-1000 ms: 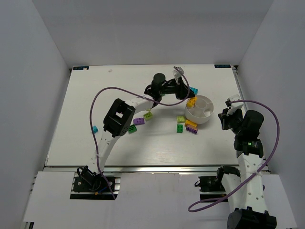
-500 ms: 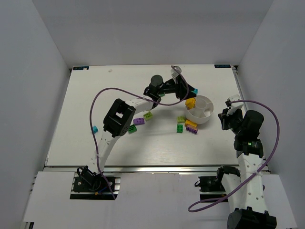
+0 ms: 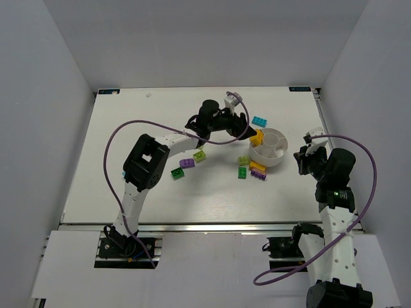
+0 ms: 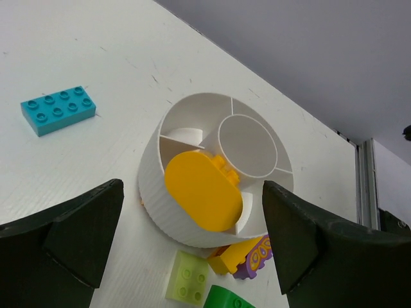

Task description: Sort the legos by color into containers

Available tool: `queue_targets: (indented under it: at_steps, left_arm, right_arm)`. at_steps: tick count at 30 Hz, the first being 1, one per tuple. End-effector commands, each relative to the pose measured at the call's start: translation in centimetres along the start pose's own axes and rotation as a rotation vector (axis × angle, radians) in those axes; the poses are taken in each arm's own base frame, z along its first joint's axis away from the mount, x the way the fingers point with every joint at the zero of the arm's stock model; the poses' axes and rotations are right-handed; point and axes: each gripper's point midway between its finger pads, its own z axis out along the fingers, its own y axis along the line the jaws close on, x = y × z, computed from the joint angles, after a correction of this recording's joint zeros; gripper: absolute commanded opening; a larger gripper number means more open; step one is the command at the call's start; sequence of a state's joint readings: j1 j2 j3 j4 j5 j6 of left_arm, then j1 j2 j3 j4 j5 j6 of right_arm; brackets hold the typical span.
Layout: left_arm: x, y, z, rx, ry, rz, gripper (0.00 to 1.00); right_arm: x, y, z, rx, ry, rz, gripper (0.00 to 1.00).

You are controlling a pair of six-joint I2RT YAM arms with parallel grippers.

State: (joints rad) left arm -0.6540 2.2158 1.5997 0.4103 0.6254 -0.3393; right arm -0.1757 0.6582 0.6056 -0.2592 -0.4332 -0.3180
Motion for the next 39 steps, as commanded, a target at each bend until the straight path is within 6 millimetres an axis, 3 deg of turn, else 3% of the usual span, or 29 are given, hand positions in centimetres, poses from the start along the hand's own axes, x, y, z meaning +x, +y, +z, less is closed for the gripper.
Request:
queue_targets:
  at_steps: [1, 10, 17, 19, 20, 21, 31, 39]
  left_arm:
    - [-2.3, -0.4, -0.8, -0.069, -0.007, 0.008, 0.98]
    - [-1.0, -0.7, 0.3, -0.075, 0.054, -0.038, 0.97]
    - [-1.6, -2.0, 1.0, -0.056, 0.077, -0.041, 0.98]
    - [-0.9, -1.9, 1.7, -0.063, 0.103, -0.048, 0.98]
    - [-2.1, -1.7, 2.1, -0.078, 0.087, -0.036, 0.98]
    - [-0.8, -1.5, 2.4, -0.096, 0.127, -0.052, 0.98]
    - [0.9, 1.0, 3.0, -0.256, 0.199, -0.070, 0.98]
    - [1.1, 0.6, 3.3, -0.252, 0.209, -0.066, 0.96]
  right_arm:
    - [-0.7, -0.2, 0.0, 0.003, -0.030, -0.019, 0.00]
    - [-0.6, -0.3, -0.1, 0.007, -0.028, -0.017, 0.00]
    - [-0.7, -0.3, -0.1, 0.004, -0.031, -0.018, 0.00]
    - [-0.7, -0.2, -0.1, 0.003, -0.031, -0.019, 0.00]
    - [-0.7, -0.3, -0.1, 0.004, -0.031, -0.018, 0.00]
    - [-0.7, -0.2, -0.1, 0.004, -0.031, -0.017, 0.00]
    - [-0.8, -0.3, -0.2, 0.007, -0.034, -0.018, 0.00]
    - [-0.8, -0.3, -0.2, 0.009, -0.034, -0.017, 0.00]
